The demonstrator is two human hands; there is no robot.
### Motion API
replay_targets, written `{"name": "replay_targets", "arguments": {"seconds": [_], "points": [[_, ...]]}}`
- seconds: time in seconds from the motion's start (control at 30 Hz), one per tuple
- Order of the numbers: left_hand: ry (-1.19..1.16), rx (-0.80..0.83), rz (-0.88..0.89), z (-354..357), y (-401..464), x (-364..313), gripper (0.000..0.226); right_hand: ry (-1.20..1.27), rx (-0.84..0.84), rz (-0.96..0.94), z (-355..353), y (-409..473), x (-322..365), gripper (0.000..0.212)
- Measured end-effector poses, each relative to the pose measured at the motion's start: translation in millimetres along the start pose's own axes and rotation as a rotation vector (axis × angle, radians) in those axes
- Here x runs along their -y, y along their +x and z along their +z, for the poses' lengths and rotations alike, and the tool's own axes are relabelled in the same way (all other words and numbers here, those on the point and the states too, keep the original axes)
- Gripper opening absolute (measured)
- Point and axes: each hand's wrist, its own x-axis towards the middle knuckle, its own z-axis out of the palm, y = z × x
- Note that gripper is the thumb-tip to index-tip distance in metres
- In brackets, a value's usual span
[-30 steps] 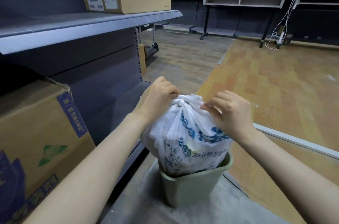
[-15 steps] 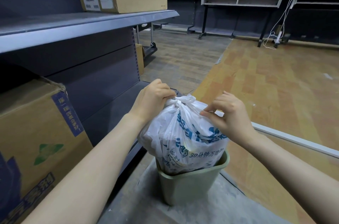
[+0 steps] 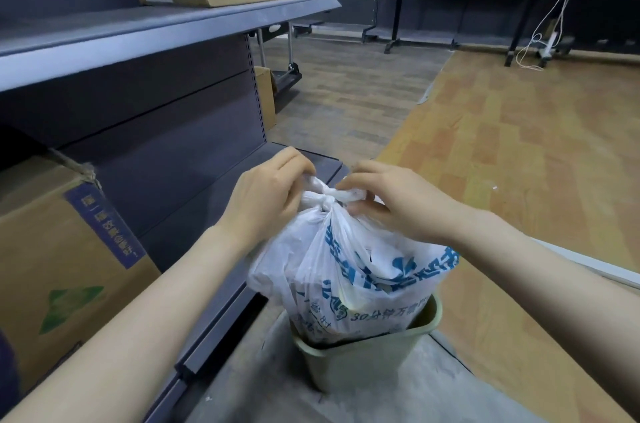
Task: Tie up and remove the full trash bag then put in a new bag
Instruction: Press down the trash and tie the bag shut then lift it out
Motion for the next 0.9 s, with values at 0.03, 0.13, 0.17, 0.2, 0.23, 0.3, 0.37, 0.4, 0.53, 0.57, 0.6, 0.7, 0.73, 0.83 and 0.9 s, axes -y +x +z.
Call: {"name": "replay_targets", "arguments": {"seconds": [0.03, 0.13, 0.17, 0.2, 0.23, 0.3, 0.37, 0.4, 0.53, 0.57, 0.6, 0.7, 0.73, 0.83, 0.9], "points": [[-0.004, 0.016, -0.002, 2, 3, 3, 0.031, -0.012, 0.019, -0.004, 0, 2, -3, 0.028], [-0.006, 0.067, 0.008, 9, 14, 10, 0.031, -0.091, 0.058, -0.044, 1, 7, -8, 0.022], [-0.007, 0.078, 0.016, 11, 18, 11, 0.031, -0.103, 0.080, -0.052, 0, 9, -9, 0.022], [-0.010, 0.087, 0.022, 13, 21, 12, 0.031, -0.091, 0.113, -0.054, -1, 11, -10, 0.024], [-0.017, 0.095, 0.028, 14, 23, 12, 0.031, -0.057, 0.150, -0.052, -3, 13, -10, 0.030], [-0.030, 0.100, 0.038, 18, 24, 14, 0.031, -0.006, 0.194, -0.047, -6, 15, -9, 0.047], [-0.039, 0.101, 0.043, 21, 24, 19, 0.027, 0.013, 0.172, -0.053, -5, 17, -9, 0.059], [-0.047, 0.098, 0.037, 21, 25, 21, 0.024, 0.032, 0.156, -0.049, -4, 18, -8, 0.057], [-0.069, 0.101, 0.042, 22, 29, 25, 0.024, 0.031, 0.173, -0.014, -4, 24, -2, 0.032], [-0.068, 0.114, 0.058, 23, 29, 24, 0.023, 0.022, 0.189, -0.016, -3, 26, -1, 0.028], [-0.067, 0.128, 0.067, 25, 28, 24, 0.023, 0.011, 0.196, -0.024, -3, 27, 1, 0.025], [-0.061, 0.164, 0.037, 27, 23, 25, 0.027, -0.085, 0.174, -0.069, 4, 30, 5, 0.019], [-0.055, 0.176, 0.024, 25, 20, 26, 0.028, -0.114, 0.155, -0.082, 8, 30, 5, 0.019], [-0.028, 0.230, -0.013, 17, 16, 22, 0.034, -0.147, 0.136, -0.113, 12, 32, 7, 0.020], [0.005, 0.286, -0.070, 8, 19, 15, 0.039, -0.102, 0.130, -0.102, 9, 32, 7, 0.019]]}}
